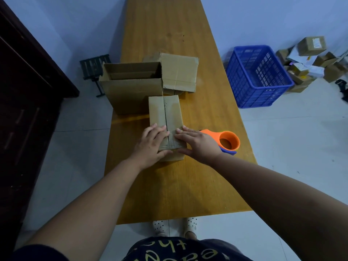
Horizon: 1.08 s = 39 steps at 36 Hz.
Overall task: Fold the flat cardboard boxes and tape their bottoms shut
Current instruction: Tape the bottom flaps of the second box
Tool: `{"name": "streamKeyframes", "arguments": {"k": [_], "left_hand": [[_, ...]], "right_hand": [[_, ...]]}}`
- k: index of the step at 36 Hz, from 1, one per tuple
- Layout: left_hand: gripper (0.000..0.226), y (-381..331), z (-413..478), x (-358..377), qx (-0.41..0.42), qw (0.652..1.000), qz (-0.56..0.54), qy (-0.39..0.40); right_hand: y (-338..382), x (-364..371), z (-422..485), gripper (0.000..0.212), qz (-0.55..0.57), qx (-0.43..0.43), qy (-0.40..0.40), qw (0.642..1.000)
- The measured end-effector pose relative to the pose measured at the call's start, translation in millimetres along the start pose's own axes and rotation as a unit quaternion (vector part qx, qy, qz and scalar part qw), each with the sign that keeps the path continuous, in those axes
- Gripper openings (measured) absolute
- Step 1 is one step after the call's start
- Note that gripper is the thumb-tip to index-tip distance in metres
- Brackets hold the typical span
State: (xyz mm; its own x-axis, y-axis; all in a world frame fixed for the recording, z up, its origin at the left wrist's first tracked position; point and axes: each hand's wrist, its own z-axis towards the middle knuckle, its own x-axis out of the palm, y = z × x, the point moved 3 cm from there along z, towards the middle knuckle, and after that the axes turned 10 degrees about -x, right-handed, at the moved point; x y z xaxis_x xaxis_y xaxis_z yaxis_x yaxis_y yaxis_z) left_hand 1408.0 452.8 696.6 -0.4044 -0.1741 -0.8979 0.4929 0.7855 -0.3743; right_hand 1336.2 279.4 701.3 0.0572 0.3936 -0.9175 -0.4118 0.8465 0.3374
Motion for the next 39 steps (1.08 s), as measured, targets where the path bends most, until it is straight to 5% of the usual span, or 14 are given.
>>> {"name": "streamKeyframes", "arguments": {"k": [9, 16, 33, 39], "left_hand": [[0.059, -11, -7, 1, -0.016, 1.000, -0.016, -0.017], [0.080, -3, -3, -1, -0.029, 0.999, 0.015, 0.039], [0.076, -1, -1, -10, 0.001, 0.987, 0.135, 0.083], [0.086, 5, 4, -15, 0.016, 0.979, 0.169, 0.113]], "right_hand": [[3, 10, -3, 0.045, -0.048, -0.032, -0.045, 0.997], [-3, 0, -2, 0.056, -0.035, -0.047, 0.014, 0.998], [-5, -6, -2, 0.060, -0.048, -0.084, 0.052, 0.994], [4, -3, -3, 0.055, -0.012, -0.023, 0.039, 0.999]]}}
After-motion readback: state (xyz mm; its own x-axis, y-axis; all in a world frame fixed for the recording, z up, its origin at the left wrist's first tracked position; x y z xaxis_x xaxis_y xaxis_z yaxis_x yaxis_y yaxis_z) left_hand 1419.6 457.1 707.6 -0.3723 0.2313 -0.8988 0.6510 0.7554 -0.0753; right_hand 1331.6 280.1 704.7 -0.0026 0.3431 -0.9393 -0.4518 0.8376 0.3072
